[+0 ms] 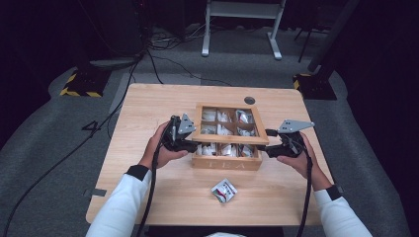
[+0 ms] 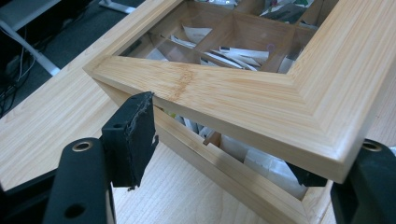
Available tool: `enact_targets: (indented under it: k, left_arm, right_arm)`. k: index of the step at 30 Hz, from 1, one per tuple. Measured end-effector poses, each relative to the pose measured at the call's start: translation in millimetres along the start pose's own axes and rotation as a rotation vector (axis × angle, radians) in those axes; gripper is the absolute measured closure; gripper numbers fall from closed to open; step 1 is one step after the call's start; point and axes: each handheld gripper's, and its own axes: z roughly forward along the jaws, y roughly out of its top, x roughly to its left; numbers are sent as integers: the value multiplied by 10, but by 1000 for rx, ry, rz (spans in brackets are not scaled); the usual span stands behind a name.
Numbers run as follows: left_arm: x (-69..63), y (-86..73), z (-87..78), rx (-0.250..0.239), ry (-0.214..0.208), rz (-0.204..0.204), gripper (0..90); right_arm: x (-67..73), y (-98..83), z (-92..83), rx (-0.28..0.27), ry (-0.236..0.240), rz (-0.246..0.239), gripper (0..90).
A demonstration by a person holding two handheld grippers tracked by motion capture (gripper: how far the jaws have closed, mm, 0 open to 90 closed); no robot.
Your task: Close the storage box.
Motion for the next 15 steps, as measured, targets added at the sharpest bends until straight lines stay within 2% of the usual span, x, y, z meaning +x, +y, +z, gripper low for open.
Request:
enact_targets:
  k: [5, 15]
  left_arm:
    - [-6, -27, 14, 8, -9, -8, 321]
    - [-59, -92, 56, 42, -12, 20, 309]
  right_arm:
    - [25, -12, 3, -2, -2, -1, 292]
    - [73, -64, 39, 32, 12, -7, 243]
